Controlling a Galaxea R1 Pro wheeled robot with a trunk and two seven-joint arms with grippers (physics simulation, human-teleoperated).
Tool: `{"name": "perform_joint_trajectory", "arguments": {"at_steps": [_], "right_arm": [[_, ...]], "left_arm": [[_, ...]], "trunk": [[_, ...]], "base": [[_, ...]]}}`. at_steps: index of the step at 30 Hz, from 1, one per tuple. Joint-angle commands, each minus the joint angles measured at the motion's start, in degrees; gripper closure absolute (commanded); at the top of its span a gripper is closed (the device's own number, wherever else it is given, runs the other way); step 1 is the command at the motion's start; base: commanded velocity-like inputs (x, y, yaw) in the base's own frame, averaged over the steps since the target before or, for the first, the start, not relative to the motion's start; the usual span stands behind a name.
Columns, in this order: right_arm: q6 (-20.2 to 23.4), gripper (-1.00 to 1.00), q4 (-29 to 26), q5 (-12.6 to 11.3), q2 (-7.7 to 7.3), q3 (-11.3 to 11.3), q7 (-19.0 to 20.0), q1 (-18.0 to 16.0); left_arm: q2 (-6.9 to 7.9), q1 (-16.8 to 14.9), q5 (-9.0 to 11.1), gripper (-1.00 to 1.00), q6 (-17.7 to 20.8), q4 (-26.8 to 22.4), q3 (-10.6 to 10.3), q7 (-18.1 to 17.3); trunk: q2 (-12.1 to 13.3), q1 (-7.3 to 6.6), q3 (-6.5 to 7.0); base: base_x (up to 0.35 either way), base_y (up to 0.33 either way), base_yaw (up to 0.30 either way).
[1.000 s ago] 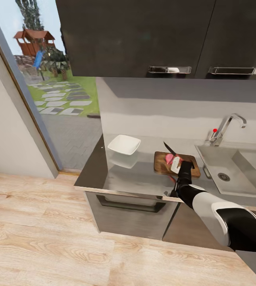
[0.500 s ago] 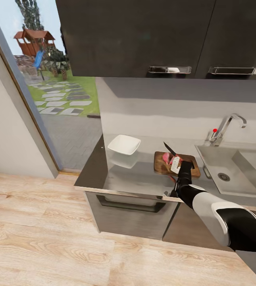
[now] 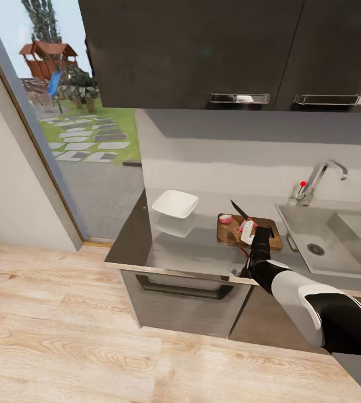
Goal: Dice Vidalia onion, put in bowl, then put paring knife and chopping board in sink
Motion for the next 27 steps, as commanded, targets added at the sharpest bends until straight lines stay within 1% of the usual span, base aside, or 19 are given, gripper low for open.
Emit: {"name": "perform_joint_trajectory", "arguments": {"at_steps": [1, 27], "right_arm": [[0.5, 1.0, 0.0, 0.2, 0.0, 0.4, -0.1, -0.1], [0.5, 1.0, 0.0, 0.2, -0.01, 0.4, 0.0, 0.0]], "left_arm": [[-0.03, -0.1, 0.6, -1.0, -0.4, 0.2, -0.5, 0.0], [0.04, -0.1, 0.6, -1.0, -0.4, 0.2, -0.5, 0.0]], "trunk": [[-0.1, 0.03, -0.11], [-0.1, 0.03, -0.11]], "base": [[0.0, 0.0, 0.0], [0.0, 0.0, 0.0]]}}
